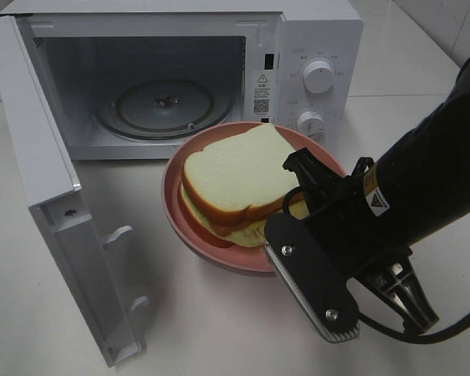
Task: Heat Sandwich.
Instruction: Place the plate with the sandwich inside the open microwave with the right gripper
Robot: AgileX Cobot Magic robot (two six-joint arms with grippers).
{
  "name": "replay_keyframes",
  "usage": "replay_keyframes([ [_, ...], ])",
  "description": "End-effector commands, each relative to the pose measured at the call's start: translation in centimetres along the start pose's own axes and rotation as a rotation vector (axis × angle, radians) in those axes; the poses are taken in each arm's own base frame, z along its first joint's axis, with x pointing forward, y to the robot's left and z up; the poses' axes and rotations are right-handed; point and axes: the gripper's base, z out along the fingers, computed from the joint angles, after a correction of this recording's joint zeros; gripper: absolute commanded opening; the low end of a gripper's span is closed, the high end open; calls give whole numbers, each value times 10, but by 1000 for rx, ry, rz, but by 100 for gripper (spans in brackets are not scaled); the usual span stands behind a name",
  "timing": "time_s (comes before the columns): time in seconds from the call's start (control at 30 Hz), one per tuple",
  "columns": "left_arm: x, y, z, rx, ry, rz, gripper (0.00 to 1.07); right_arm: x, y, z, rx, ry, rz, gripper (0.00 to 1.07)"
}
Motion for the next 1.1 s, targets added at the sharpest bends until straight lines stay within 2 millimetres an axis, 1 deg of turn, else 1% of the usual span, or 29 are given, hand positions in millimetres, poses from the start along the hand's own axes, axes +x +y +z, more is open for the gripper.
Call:
replay_keyframes([
  [0.03,1,0,-1,2,-26,0,100,-2,-10,1,44,-14,-8,0],
  [0.13,1,0,-1,2,-26,0,100,-4,-16,3,45,-14,-8,0],
  [0.17,1,0,-1,2,-26,0,100,-6,-24,4,52,-16,-8,0],
  [0.23,1,0,-1,2,-26,0,100,-7,-30,7,53,-16,-7,0],
  [0.27,1,0,-1,2,-26,0,100,-7,-30,7,53,-16,-7,0],
  [0.4,1,0,-1,2,-26,0,100,-12,-46,14,50,-15,-2,0],
  [0.5,1,0,-1,2,-26,0,100,-13,-52,17,49,-14,6,0],
  [0.53,1,0,-1,2,-26,0,100,-15,-58,19,50,-14,13,0],
  [0.6,1,0,-1,2,-26,0,100,-15,-60,20,51,-14,16,0],
  [0.7,1,0,-1,2,-26,0,100,-18,-72,23,49,-11,17,0],
  [0.93,1,0,-1,2,-26,0,100,-21,-86,30,33,-3,20,0],
  [0.97,1,0,-1,2,-26,0,100,-23,-91,31,40,-5,28,0],
  [1.1,1,0,-1,2,-26,0,100,-24,-99,35,36,-3,62,0],
])
